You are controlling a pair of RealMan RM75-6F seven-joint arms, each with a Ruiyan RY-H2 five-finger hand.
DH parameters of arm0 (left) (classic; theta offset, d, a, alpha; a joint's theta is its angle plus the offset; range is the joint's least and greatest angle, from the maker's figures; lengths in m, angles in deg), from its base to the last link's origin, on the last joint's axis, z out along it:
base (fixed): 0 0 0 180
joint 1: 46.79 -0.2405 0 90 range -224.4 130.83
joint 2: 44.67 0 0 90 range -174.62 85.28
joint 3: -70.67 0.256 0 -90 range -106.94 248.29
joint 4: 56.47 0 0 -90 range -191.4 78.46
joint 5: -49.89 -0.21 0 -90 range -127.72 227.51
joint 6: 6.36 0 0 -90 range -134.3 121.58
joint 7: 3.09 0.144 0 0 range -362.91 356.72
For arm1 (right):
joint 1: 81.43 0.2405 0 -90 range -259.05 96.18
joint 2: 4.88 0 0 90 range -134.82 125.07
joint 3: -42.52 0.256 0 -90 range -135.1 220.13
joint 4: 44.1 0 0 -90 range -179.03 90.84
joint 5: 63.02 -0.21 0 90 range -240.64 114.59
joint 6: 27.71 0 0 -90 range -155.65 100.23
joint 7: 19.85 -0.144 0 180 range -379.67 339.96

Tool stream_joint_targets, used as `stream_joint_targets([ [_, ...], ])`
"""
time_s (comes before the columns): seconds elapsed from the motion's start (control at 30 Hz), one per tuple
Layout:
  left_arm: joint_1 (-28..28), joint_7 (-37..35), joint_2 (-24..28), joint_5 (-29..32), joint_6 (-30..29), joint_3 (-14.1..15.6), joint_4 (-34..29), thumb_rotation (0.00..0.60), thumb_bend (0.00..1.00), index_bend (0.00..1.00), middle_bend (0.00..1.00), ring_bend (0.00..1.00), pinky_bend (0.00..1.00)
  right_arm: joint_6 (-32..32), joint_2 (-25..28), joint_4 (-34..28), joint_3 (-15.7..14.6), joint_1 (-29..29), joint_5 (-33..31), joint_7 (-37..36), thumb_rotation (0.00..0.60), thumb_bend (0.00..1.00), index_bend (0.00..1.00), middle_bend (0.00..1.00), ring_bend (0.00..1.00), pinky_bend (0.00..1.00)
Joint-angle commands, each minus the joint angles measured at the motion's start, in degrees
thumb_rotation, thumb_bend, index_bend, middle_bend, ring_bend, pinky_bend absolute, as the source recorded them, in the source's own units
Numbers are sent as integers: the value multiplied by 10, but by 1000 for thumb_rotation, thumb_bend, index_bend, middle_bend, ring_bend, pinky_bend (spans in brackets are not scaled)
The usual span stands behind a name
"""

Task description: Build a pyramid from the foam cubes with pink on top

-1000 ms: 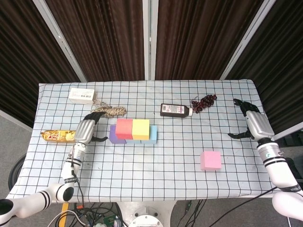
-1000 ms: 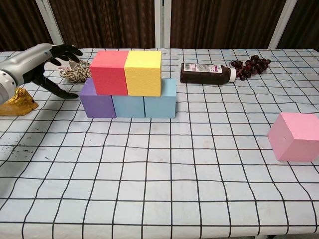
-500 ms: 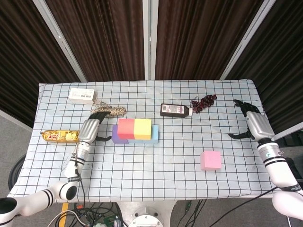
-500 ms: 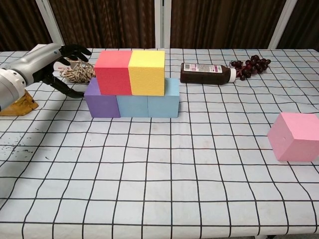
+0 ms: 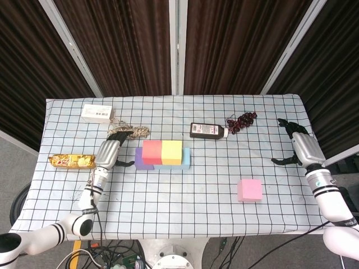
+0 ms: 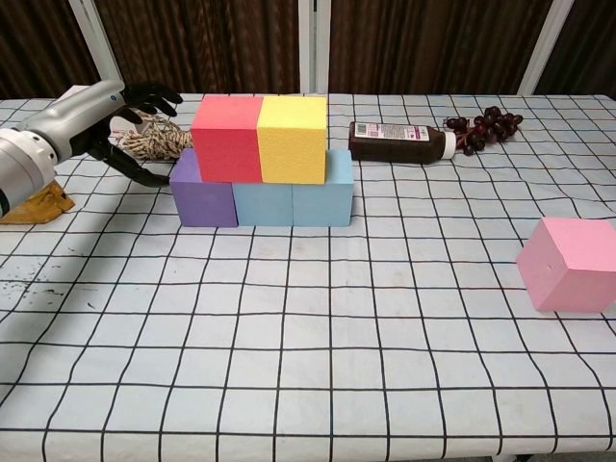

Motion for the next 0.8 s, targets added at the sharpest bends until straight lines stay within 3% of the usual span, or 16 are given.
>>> stream_joint_targets([
  [0.03, 1, 1, -1, 1, 1, 0, 1, 600, 41, 154, 164, 128, 181, 1, 1, -1, 0, 0, 1, 0, 600, 12, 0, 129, 0, 3],
  [0.8, -7, 6, 4, 9, 5, 3, 5, 600, 41, 154, 160, 120, 181, 2, 5, -2, 1, -3, 3, -4, 600, 12, 0, 129, 0, 3],
])
